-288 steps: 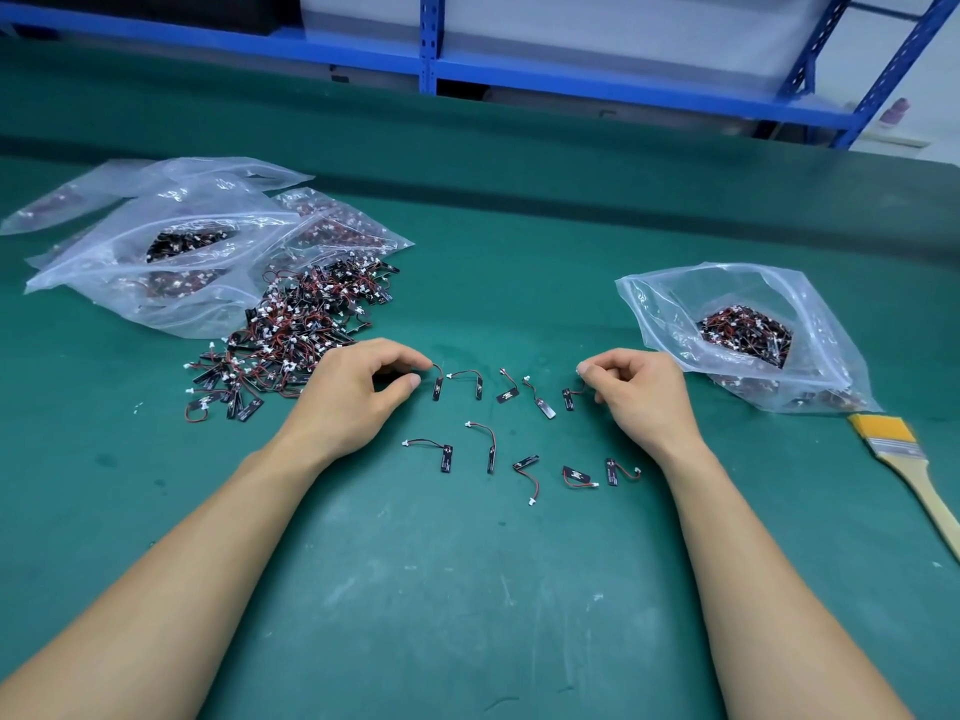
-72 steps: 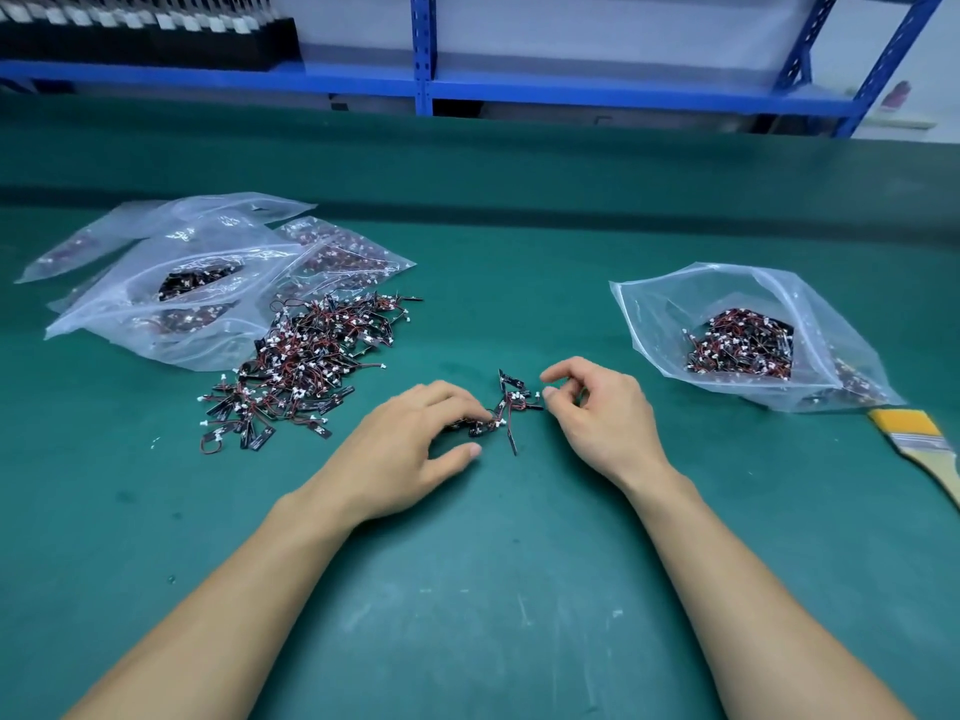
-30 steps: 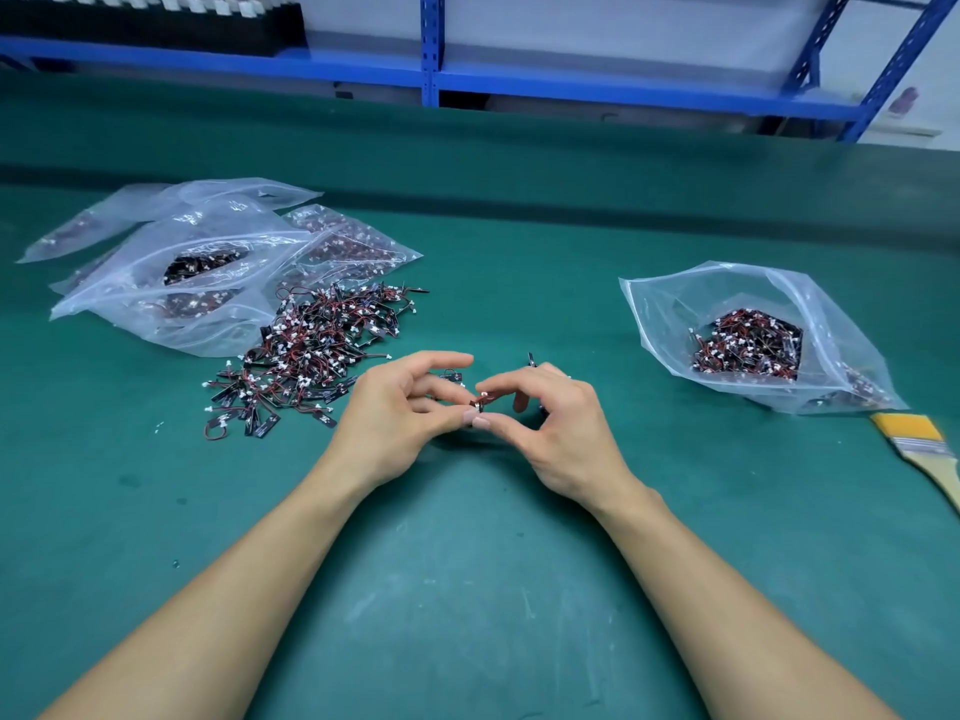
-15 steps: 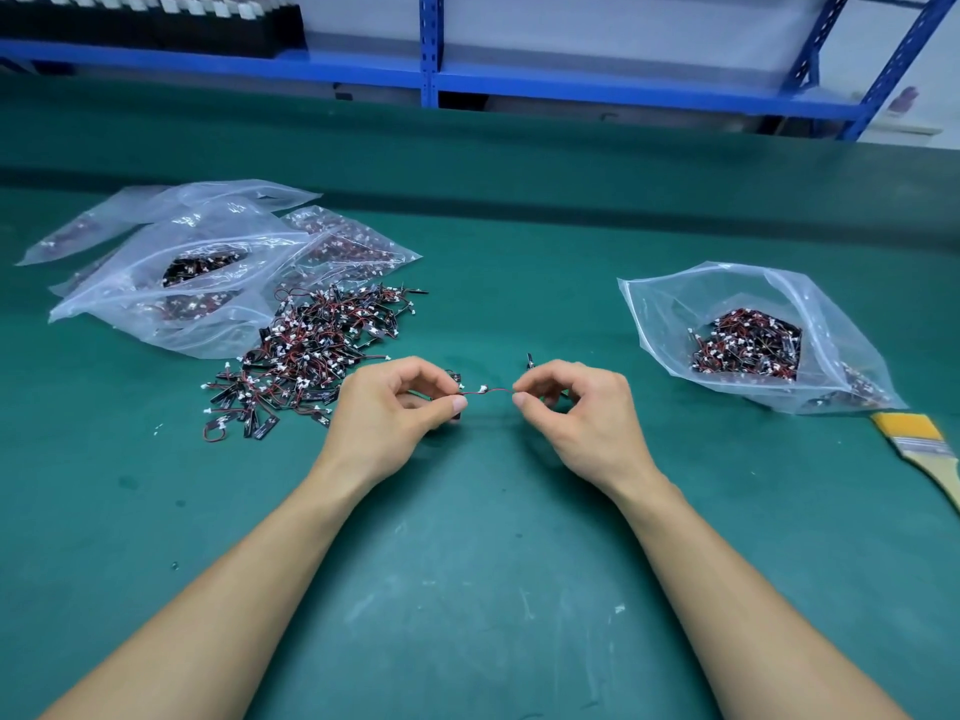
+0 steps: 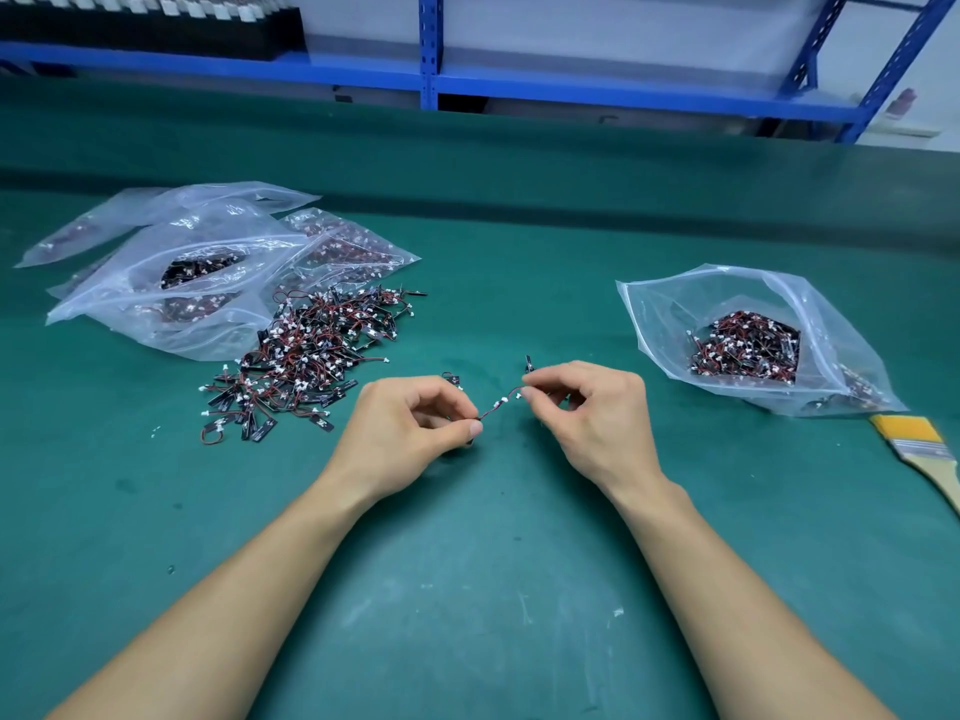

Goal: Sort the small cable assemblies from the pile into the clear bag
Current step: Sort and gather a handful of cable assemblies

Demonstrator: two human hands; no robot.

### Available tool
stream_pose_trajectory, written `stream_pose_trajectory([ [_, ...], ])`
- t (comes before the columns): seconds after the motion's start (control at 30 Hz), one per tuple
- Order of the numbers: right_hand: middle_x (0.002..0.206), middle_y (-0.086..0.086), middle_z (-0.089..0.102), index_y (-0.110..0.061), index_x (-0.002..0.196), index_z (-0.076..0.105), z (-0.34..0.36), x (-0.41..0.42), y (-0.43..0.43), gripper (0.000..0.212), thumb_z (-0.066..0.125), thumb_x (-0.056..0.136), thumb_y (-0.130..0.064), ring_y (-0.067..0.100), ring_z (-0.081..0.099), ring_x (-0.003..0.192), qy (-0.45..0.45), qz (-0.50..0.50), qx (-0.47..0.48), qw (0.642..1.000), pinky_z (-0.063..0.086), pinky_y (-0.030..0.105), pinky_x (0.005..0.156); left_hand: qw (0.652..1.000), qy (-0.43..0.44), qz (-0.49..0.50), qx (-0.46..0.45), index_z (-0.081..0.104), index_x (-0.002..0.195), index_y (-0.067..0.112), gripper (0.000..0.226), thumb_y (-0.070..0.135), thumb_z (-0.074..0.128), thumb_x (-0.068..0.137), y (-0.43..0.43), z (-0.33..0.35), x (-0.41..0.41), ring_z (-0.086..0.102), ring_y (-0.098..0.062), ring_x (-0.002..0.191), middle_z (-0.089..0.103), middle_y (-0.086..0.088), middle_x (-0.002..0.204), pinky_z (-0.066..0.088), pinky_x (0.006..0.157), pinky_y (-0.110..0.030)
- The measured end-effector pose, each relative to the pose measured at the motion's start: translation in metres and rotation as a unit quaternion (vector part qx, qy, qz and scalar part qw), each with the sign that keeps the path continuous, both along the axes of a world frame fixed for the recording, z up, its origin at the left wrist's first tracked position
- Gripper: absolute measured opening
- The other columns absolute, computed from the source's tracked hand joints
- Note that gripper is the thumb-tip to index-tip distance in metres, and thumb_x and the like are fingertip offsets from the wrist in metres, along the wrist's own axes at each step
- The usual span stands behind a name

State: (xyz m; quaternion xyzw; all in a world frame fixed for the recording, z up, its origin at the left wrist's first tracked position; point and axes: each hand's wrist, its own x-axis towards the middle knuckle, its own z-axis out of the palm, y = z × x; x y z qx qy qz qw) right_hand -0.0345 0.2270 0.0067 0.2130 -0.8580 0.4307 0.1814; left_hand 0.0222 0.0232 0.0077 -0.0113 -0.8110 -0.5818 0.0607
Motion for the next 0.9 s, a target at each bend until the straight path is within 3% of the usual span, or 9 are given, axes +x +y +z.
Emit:
stream_pose_trajectory([
  [0.37, 0.075, -0.006, 0.067, -0.015, 0.089, 0.079, 0.0009, 0.0, -0.0011, 0.01, 0.079, 0.083, -0.007, 0.005, 0.055, 0.062, 0.021, 0.031, -0.003, 0.999, 0.041, 0.012, 0.064, 1.0, 0.017, 0.014, 0.009, 0.073, 0.075, 0.02, 0.018, 0.005, 0.082, 0.078, 0.0011, 0.0004, -0.0002, 0.072, -0.025, 0.068, 0.074, -0.001, 0.073, 0.057, 0.068, -0.03],
  [0.6, 0.071, -0.01, 0.071, -0.015, 0.095, 0.07, -0.0015, 0.0073, -0.0057, 0.023, 0.084, 0.077, -0.01, 0.008, 0.057, 0.059, -0.049, 0.076, -0.004, 0.996, 0.039, 0.01, 0.062, 0.999, 0.034, 0.012, 0.022, 0.073, 0.078, 0.018, 0.016, 0.005, 0.082, 0.078, 0.0017, 0.0003, -0.0005, 0.072, -0.022, 0.069, 0.074, 0.0, 0.073, 0.055, 0.065, -0.021],
  [0.9, 0.072, -0.003, 0.071, -0.013, 0.08, 0.076, 0.0049, 0.0061, -0.002, 0.012, 0.084, 0.074, -0.007, 0.014, 0.059, 0.058, 0.061, 0.027, 0.059, 0.996, 0.053, 0.031, 0.063, 0.996, 0.069, 0.039, 0.04, 0.073, 0.078, 0.021, 0.019, 0.004, 0.082, 0.077, 0.002, -0.0007, -0.002, 0.073, -0.014, 0.067, 0.074, 0.004, 0.076, 0.055, 0.066, -0.018],
])
